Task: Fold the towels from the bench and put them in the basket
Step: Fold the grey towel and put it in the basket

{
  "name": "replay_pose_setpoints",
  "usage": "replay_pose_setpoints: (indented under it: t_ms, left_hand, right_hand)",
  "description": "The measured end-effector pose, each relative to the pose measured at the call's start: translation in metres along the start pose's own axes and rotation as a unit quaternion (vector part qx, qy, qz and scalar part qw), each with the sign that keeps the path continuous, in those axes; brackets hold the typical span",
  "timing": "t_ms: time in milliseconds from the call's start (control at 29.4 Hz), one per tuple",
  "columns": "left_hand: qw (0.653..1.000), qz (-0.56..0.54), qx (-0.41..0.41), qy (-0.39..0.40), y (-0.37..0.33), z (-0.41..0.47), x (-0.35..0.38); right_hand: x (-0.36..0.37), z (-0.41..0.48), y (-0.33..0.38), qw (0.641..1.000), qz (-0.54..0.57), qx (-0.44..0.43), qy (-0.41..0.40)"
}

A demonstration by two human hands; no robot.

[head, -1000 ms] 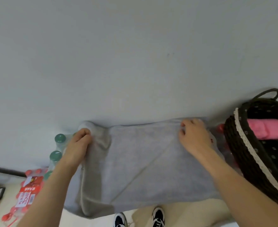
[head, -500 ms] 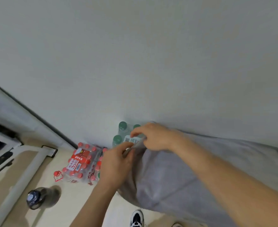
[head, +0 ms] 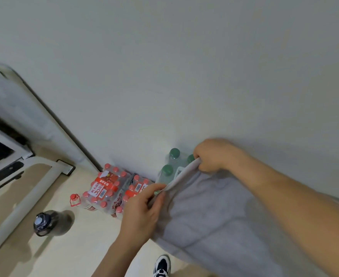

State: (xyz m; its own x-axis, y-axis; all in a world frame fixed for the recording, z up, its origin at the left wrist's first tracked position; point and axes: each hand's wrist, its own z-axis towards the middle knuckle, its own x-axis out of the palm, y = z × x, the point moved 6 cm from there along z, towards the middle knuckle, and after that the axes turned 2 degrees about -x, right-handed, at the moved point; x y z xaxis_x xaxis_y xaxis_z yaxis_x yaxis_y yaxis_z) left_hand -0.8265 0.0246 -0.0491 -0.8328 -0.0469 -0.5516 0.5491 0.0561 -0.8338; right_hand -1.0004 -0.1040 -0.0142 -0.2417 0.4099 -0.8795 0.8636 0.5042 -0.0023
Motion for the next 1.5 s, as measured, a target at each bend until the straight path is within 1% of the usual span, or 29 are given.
replay_pose_setpoints:
  t_ms: [102, 204, 272, 340, 408, 476, 510, 578, 646, 714, 850, 884, 952, 1054, 1122, 1190, 1258, 1292, 1360, 1394, 1428, 1496]
  left_hand:
    - [0.999, -0.009, -0.036, -0.007, 0.014, 0.002, -0.003]
    - [0.999, -0.002, -0.048, 0.008, 0.021, 0.003, -0.004]
    - [0.998, 0.003, -0.063, 0.010, 0.027, 0.004, -0.007]
    - [0.997, 0.001, -0.083, 0.002, 0.035, 0.005, -0.011]
    - [0.995, -0.009, -0.102, -0.007, 0.041, 0.005, -0.014]
    - [0.992, -0.018, -0.126, -0.019, 0.046, 0.004, -0.016]
    - [0.990, -0.024, -0.139, -0.028, 0.049, 0.003, -0.017]
    - [0.984, -0.050, -0.164, -0.042, 0.056, 0.001, -0.017]
    - [0.979, -0.077, -0.185, -0.041, 0.064, 0.000, -0.015]
    - [0.974, -0.106, -0.201, -0.018, 0.071, -0.003, -0.010]
    - [0.945, -0.194, -0.258, 0.049, 0.080, -0.013, -0.004]
    - [0.938, -0.213, -0.266, 0.062, 0.082, -0.014, -0.004]
    - [0.931, -0.232, -0.271, 0.081, 0.084, -0.016, -0.005]
    - [0.934, -0.212, -0.282, 0.060, 0.093, -0.014, -0.007]
    - [0.923, -0.224, -0.309, 0.058, 0.100, -0.017, -0.005]
    - [0.906, -0.264, -0.322, 0.077, 0.100, -0.021, -0.002]
    - [0.895, -0.293, -0.316, 0.114, 0.099, -0.024, 0.000]
    - [0.887, -0.309, -0.316, 0.131, 0.099, -0.027, 0.001]
    - [0.872, -0.327, -0.328, 0.157, 0.105, -0.033, 0.003]
    - [0.871, -0.323, -0.334, 0.163, 0.108, -0.036, 0.003]
    - [0.874, -0.314, -0.334, 0.162, 0.110, -0.039, 0.002]
    - [0.884, -0.301, -0.328, 0.146, 0.110, -0.043, -0.002]
  right_hand:
    - [-0.012, 0.010, -0.002, 0.999, 0.025, 0.028, -0.038]
    - [-0.013, 0.022, 0.002, 0.997, 0.023, 0.043, -0.064]
    - [-0.014, 0.031, 0.005, 0.993, 0.053, 0.046, -0.098]
    - [-0.014, 0.040, 0.008, 0.982, 0.133, 0.028, -0.131]
    - [-0.013, 0.047, 0.014, 0.963, 0.198, -0.003, -0.184]
    - [-0.004, 0.049, 0.020, 0.947, 0.214, -0.024, -0.238]
    - [0.003, 0.049, 0.024, 0.943, 0.215, -0.033, -0.252]
    - [0.021, 0.047, 0.029, 0.946, 0.211, -0.037, -0.244]
    - [0.037, 0.043, 0.031, 0.952, 0.194, -0.021, -0.237]
    - [0.047, 0.039, 0.032, 0.956, 0.169, 0.016, -0.241]
    - [0.072, 0.034, 0.044, 0.975, 0.115, 0.072, -0.176]
    - [0.076, 0.032, 0.048, 0.975, 0.112, 0.082, -0.175]
    - [0.081, 0.031, 0.053, 0.972, 0.110, 0.098, -0.185]
    - [0.083, 0.033, 0.052, 0.975, 0.109, 0.107, -0.162]
    - [0.079, 0.032, 0.052, 0.975, 0.116, 0.116, -0.150]
    - [0.073, 0.025, 0.055, 0.975, 0.125, 0.127, -0.136]
    - [0.067, 0.007, 0.064, 0.967, 0.150, 0.131, -0.158]
    - [0.062, -0.006, 0.071, 0.954, 0.188, 0.127, -0.198]
    - [0.060, -0.037, 0.089, 0.907, 0.292, 0.116, -0.282]
    - [0.065, -0.051, 0.101, 0.893, 0.312, 0.109, -0.305]
    - [0.072, -0.061, 0.117, 0.899, 0.302, 0.102, -0.300]
    - [0.088, -0.075, 0.152, 0.932, 0.229, 0.083, -0.268]
